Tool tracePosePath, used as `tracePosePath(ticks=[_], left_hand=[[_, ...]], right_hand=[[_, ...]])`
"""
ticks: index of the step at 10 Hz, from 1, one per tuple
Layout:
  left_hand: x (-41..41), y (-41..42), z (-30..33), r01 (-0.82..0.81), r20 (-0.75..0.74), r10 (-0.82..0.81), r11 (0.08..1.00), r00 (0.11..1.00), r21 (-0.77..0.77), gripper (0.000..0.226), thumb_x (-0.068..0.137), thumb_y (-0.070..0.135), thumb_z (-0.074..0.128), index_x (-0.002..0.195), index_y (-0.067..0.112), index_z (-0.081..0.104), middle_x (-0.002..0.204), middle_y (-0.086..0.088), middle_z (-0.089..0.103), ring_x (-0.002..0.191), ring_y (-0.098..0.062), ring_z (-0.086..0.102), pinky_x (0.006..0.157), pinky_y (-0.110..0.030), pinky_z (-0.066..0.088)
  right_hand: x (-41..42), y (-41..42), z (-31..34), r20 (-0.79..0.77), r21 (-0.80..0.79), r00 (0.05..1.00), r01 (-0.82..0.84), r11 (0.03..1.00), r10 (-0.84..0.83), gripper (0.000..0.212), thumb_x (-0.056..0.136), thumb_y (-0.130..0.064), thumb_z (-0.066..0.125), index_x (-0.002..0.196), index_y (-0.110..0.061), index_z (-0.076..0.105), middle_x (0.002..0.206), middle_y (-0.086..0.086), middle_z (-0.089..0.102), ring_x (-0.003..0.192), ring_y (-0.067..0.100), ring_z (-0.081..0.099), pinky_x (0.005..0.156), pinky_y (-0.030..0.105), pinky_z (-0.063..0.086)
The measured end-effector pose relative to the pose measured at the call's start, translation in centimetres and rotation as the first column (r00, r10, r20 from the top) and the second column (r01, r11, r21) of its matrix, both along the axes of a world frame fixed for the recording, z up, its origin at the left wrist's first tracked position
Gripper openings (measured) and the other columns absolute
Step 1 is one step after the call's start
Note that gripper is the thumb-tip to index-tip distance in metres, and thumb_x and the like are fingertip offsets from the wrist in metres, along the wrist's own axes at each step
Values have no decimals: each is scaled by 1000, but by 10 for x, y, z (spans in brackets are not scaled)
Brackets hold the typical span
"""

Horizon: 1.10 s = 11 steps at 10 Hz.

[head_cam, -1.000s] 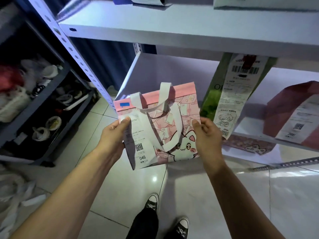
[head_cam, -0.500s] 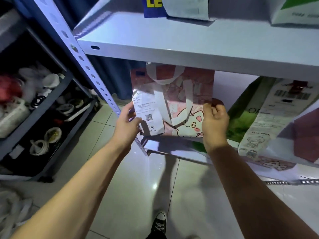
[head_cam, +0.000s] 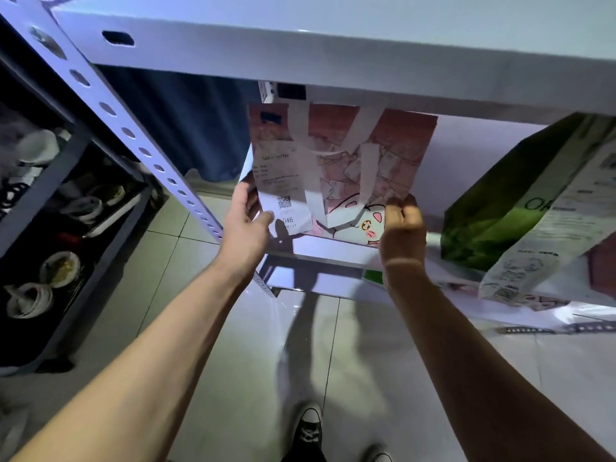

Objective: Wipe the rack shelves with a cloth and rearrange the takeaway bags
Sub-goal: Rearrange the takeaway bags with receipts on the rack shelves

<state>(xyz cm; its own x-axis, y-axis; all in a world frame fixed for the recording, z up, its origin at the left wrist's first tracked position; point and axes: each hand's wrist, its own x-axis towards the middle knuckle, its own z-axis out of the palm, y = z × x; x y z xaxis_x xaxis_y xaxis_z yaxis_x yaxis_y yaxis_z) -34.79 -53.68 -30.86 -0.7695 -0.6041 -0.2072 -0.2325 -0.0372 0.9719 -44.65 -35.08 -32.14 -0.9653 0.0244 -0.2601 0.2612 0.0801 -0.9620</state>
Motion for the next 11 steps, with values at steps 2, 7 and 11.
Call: tracePosePath(ticks=[2, 7, 11], left_hand=[[-1, -7, 5, 60, 45, -57, 995, 997, -83, 64, 88, -5, 43, 120, 49, 51, 128, 19, 66, 125, -1, 57, 106, -29, 44], [31, 108, 22, 162, 119, -142, 970, 983, -181, 38, 99, 10, 52, 128, 33, 57, 126, 17, 60, 119, -10, 56, 90, -17, 42], [-3, 241, 42, 152, 30, -149, 967, 988, -204, 34, 96, 1, 52, 113, 25, 68, 109, 15, 69, 102, 8, 61, 79, -2, 44]], right_hand=[[-3, -1, 11, -40, 100, 998, -48, 994, 52, 18, 103, -9, 46, 113, -7, 60, 90, 2, 64, 73, -2, 64, 69, 18, 54], [44, 55, 28, -187, 216, 980, -29, 976, 71, 36, 97, -6, 53, 132, -7, 61, 131, 5, 66, 113, 8, 62, 88, -2, 40], [50, 179, 56, -305, 189, 951, 14, 982, 45, 25, 97, -4, 57, 119, -9, 68, 115, 0, 71, 108, 12, 66, 94, 18, 51]])
